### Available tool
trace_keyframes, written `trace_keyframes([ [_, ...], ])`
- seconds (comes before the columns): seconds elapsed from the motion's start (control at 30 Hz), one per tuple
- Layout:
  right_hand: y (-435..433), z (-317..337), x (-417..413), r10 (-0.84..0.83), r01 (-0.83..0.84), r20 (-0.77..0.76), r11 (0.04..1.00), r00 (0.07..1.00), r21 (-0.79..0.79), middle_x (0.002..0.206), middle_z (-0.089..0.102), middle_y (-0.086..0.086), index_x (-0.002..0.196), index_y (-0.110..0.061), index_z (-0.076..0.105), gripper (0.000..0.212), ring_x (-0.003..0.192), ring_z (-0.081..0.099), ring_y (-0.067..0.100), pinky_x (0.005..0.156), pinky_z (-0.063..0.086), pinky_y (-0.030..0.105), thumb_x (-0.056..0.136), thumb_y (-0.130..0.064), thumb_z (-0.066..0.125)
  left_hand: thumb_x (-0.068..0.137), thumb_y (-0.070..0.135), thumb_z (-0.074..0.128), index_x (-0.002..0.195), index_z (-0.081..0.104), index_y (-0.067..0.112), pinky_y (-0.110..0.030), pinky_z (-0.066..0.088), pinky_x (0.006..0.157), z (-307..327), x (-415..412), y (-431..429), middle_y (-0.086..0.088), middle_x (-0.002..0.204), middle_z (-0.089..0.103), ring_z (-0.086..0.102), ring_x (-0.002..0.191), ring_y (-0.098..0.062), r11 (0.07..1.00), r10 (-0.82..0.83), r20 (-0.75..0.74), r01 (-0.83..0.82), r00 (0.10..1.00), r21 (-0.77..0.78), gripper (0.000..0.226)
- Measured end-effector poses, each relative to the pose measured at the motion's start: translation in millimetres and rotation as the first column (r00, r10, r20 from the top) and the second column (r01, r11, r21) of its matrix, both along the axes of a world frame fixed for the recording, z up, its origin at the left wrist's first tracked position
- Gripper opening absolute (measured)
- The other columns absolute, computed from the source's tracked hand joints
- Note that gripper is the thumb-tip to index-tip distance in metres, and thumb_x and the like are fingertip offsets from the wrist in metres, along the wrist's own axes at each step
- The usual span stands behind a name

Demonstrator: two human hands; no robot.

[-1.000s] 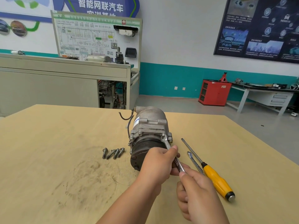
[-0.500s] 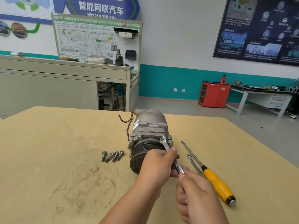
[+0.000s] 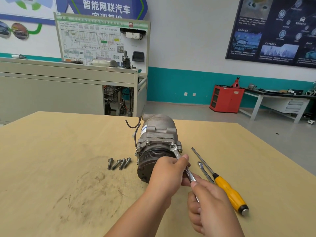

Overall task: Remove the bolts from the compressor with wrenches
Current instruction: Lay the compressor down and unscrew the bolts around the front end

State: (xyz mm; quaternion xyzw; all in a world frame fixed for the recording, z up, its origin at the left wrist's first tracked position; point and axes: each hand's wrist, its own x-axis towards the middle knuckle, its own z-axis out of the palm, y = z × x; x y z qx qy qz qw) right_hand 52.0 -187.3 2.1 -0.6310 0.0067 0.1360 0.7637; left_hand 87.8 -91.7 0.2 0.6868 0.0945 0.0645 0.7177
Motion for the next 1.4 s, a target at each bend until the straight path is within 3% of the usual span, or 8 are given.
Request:
trace_keyframes([
  [0.2, -5.0, 0.0, 3.0, 0.055, -0.052, -0.057, 0.997, 0.997, 0.065, 0.038, 0.025, 0.001, 0.084, -0.004, 0.069, 0.042, 0.026, 0.018, 0.009, 0.037, 0.019, 0.009, 0.099, -0.027, 0.037, 0.097, 0.032, 0.047, 0.087, 0.069, 0.004, -0.015, 0.029, 0.039, 2.6, 2.7, 1.2, 0.002, 0.045, 0.061, 0.049, 0.039, -0.008, 1.000, -0.003, -0.023, 0.004, 1.000, 0.016, 0.037],
  [0.33, -5.6, -0.2, 6.2, 0.158, -0.075, -0.202, 0.928, 0.967, 0.366, 0.037, 0.026, 0.006, 0.095, 0.003, 0.064, 0.043, 0.023, 0.021, 0.012, 0.031, 0.024, 0.011, 0.097, -0.025, 0.032, 0.097, 0.030, 0.043, 0.087, 0.069, 0.005, -0.014, 0.031, 0.038, 2.8, 3.9, 2.0, 0.002, 0.050, 0.065, 0.050, 0.036, -0.004, 1.000, -0.010, -0.033, 0.011, 0.999, 0.022, 0.037],
  [0.53, 3.9, 3.0, 6.2, 0.222, -0.124, -0.152, 0.867, 0.963, 0.483, 0.034, 0.030, 0.009, 0.076, 0.001, 0.051, 0.015, 0.021, 0.027, 0.015, 0.026, 0.027, 0.015, 0.071, -0.013, 0.049, 0.096, 0.023, 0.034, 0.091, 0.066, 0.007, -0.024, 0.047, 0.069, 1.1, 4.4, 4.4, -0.007, 0.070, 0.074, 0.060, 0.052, -0.004, 0.998, -0.068, -0.025, 0.068, 0.997, 0.013, 0.036],
  [0.73, 4.6, 4.8, 3.1, 0.175, -0.125, -0.122, 0.933, 0.977, 0.336, 0.041, 0.045, 0.017, 0.076, 0.005, 0.056, 0.021, 0.026, 0.042, 0.023, 0.028, 0.036, 0.020, 0.091, -0.005, 0.046, 0.098, 0.023, 0.031, 0.089, 0.067, 0.006, -0.019, 0.051, 0.062, -1.5, 2.0, 7.7, -0.006, 0.074, 0.075, 0.068, 0.065, -0.013, 0.995, -0.090, -0.015, 0.089, 0.996, -0.046, 0.041],
  [0.9, 7.2, 6.0, -1.0, 0.180, -0.168, -0.030, 0.960, 0.983, 0.224, 0.040, 0.044, 0.018, 0.079, 0.007, 0.059, 0.020, 0.024, 0.039, 0.022, 0.028, 0.033, 0.018, 0.091, -0.002, 0.048, 0.101, 0.026, 0.032, 0.086, 0.068, 0.002, -0.019, 0.051, 0.057, -1.9, -1.6, 9.1, -0.011, 0.075, 0.074, 0.070, 0.064, -0.016, 0.984, -0.102, -0.007, 0.100, 0.995, -0.146, 0.046],
  [1.03, 9.7, 3.9, 1.4, 0.211, -0.206, -0.016, 0.967, 0.977, 0.152, 0.040, 0.046, 0.019, 0.083, 0.009, 0.055, 0.017, 0.025, 0.038, 0.021, 0.029, 0.034, 0.018, 0.093, -0.002, 0.046, 0.101, 0.029, 0.033, 0.083, 0.070, 0.003, -0.026, 0.054, 0.069, 0.0, -5.5, 10.4, -0.012, 0.078, 0.074, 0.070, 0.068, -0.018, 0.978, -0.105, -0.021, 0.100, 0.994, -0.185, 0.049],
  [1.23, 18.6, -14.4, 15.0, 0.137, -0.125, 0.063, 0.978, 0.989, -0.166, 0.051, 0.054, 0.020, 0.083, 0.005, 0.054, 0.005, 0.045, 0.050, 0.026, 0.052, 0.042, 0.030, 0.087, 0.003, 0.053, 0.100, 0.027, 0.042, 0.065, 0.075, 0.005, -0.024, 0.053, 0.061, 3.0, -13.2, 15.4, -0.012, 0.075, 0.074, 0.068, 0.059, -0.017, 0.932, -0.090, -0.070, 0.059, 0.993, -0.358, 0.053],
  [1.4, 21.7, -24.7, 20.8, 0.107, -0.034, 0.188, 0.934, 0.976, -0.354, 0.053, 0.060, 0.009, 0.071, -0.003, 0.055, 0.010, 0.055, 0.059, 0.022, 0.060, 0.044, 0.025, 0.080, -0.001, 0.059, 0.098, 0.020, 0.048, 0.066, 0.073, 0.002, -0.022, 0.043, 0.047, 5.3, -14.6, 16.4, -0.004, 0.052, 0.061, 0.052, 0.040, -0.014, 0.905, -0.022, -0.117, -0.030, 0.993, -0.424, 0.045],
])
